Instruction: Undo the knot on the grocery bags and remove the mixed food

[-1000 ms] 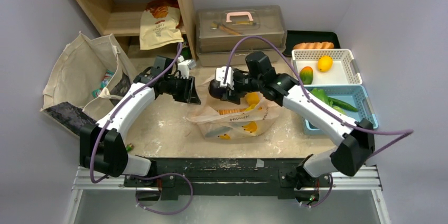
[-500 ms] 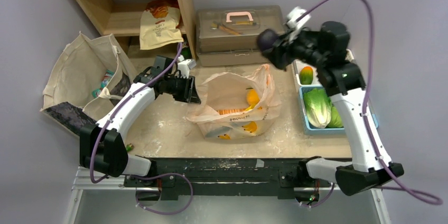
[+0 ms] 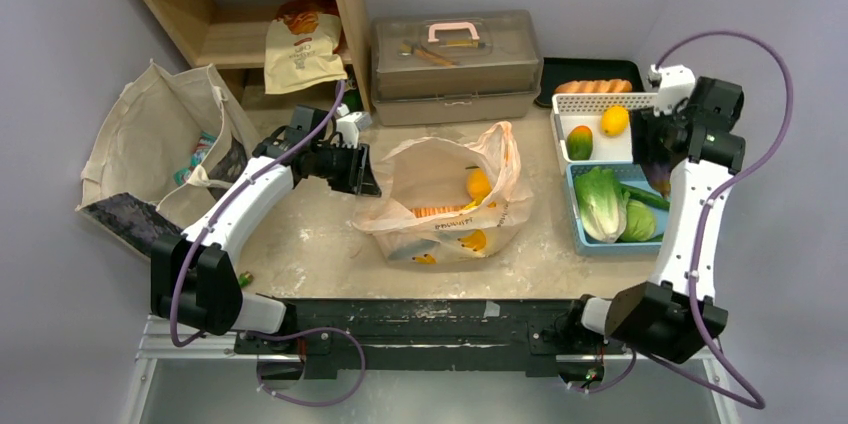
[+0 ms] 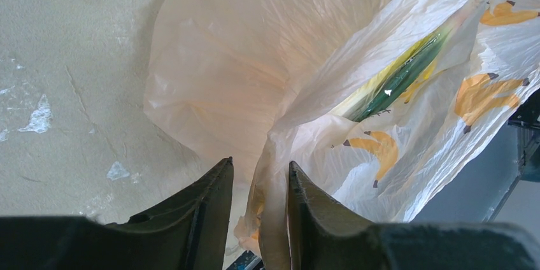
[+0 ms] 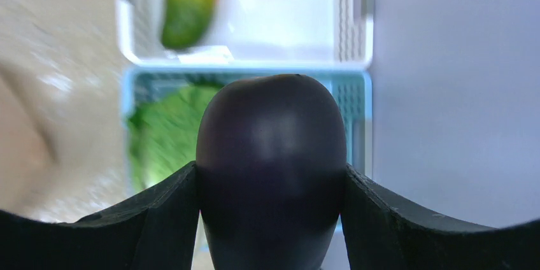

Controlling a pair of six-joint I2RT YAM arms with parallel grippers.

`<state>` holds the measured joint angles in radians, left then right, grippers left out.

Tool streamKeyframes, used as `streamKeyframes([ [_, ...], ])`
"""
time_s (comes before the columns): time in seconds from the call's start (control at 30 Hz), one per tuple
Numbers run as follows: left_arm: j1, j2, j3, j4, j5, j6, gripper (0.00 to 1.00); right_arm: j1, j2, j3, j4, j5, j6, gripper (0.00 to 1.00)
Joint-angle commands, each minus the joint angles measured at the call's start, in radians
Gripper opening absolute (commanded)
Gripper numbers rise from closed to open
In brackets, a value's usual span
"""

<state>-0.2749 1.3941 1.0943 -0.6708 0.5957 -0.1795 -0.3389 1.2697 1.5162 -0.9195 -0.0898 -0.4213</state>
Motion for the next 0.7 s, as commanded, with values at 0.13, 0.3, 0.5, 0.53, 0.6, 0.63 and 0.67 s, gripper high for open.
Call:
streamKeyframes([
  [0.13, 0.008, 0.014, 0.069, -0.013, 0.026, 0.029, 0.35, -0.282, 0.027, -0.255, 0.119, 0.033, -0.253, 0.1],
  [0.3, 0.008, 0.034, 0.102, -0.05, 0.024, 0.044, 0.35, -0.331, 0.113, -0.312, 0.251, 0.042, -0.282, 0.11],
  [0.5, 0.008, 0.036, 0.115, -0.057, 0.009, 0.046, 0.35, -0.342, 0.227, -0.315, 0.356, 0.067, -0.325, 0.27],
  [0.53, 0.008, 0.036, 0.115, -0.056, 0.007, 0.045, 0.35, -0.342, 0.247, -0.304, 0.353, 0.069, -0.326, 0.31],
  [0.6, 0.008, 0.031, 0.111, -0.053, 0.002, 0.042, 0.35, -0.342, 0.274, -0.291, 0.356, 0.079, -0.324, 0.5],
  [0.63, 0.008, 0.027, 0.107, -0.05, 0.0, 0.039, 0.35, -0.342, 0.278, -0.286, 0.357, 0.081, -0.323, 0.61],
  [0.67, 0.008, 0.026, 0.104, -0.046, 0.0, 0.036, 0.35, -0.342, 0.28, -0.279, 0.351, 0.082, -0.324, 0.68],
])
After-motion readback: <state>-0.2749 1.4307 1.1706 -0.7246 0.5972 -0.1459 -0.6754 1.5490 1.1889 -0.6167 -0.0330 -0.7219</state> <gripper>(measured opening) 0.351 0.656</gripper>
